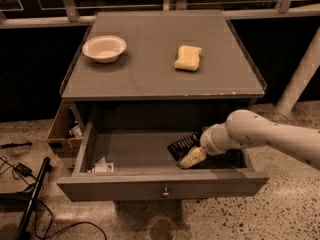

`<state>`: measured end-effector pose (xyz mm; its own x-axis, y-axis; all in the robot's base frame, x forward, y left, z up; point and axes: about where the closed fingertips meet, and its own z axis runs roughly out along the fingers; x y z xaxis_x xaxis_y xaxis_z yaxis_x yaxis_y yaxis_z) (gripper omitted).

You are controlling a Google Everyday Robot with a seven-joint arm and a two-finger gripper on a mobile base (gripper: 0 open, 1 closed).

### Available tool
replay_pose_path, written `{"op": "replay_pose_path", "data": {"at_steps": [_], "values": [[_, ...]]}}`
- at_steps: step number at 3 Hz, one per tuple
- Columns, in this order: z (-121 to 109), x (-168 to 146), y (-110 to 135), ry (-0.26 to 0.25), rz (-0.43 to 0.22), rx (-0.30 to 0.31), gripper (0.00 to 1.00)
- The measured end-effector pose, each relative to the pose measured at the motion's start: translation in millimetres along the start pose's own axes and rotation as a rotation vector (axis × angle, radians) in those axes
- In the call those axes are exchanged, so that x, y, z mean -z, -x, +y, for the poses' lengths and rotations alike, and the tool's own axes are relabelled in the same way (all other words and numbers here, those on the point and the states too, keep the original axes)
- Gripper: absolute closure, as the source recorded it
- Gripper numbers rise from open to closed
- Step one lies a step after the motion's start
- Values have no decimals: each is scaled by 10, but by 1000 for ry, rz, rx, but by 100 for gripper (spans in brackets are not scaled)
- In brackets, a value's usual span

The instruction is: Pick rxbar chocolate from top drawer and place on counter

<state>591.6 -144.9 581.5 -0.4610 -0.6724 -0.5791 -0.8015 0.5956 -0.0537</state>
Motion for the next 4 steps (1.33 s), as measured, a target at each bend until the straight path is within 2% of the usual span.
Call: {"op": "replay_pose_path", "data": {"at_steps": [3, 4], "values": [[-3, -36, -13, 0, 14, -36, 5], [78, -25, 114, 16, -10, -47, 4]]}}
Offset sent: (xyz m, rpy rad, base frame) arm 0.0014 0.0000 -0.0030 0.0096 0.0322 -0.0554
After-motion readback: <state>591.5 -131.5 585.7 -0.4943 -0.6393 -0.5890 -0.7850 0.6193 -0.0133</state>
